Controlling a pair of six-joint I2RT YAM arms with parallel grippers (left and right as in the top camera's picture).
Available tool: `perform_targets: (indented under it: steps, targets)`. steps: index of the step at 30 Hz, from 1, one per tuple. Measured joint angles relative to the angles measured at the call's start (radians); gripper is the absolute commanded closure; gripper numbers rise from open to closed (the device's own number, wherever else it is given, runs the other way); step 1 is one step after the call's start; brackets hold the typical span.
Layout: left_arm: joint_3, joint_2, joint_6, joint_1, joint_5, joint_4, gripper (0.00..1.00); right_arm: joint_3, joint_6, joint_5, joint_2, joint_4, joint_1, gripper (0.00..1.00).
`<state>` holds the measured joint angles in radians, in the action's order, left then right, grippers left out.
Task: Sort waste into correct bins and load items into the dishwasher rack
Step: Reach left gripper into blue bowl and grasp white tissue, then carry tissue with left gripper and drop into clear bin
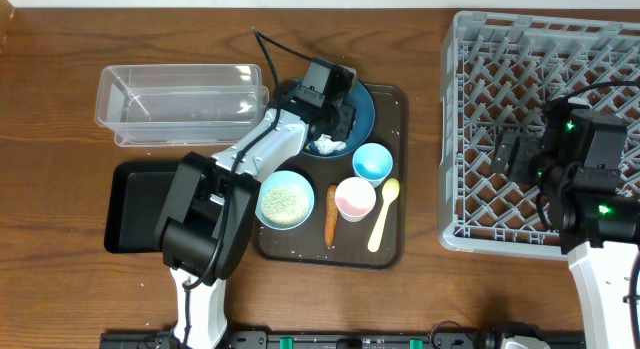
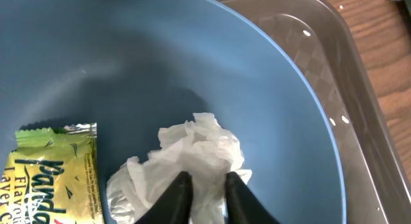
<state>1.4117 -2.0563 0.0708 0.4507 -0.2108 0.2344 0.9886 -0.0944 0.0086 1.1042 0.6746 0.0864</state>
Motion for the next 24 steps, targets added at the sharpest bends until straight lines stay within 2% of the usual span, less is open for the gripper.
perform_targets:
  steps: [1,10,17,24]
  targets:
    - [0.000,0.000,0.002,0.000,0.002,0.000,0.94,0.000,0.000,0.000,0.000,0.001,0.000,0.01]
    - [0.000,0.026,0.000,-0.001,0.031,0.006,0.94,0.000,0.000,0.000,0.000,0.006,0.000,0.01]
    - [0.000,0.238,0.000,-0.042,0.074,0.089,0.94,0.000,0.000,0.000,0.000,0.010,0.000,0.01]
    - [0.003,0.392,0.000,-0.184,0.174,0.201,0.94,0.000,0.000,0.000,0.000,0.010,0.000,0.01]
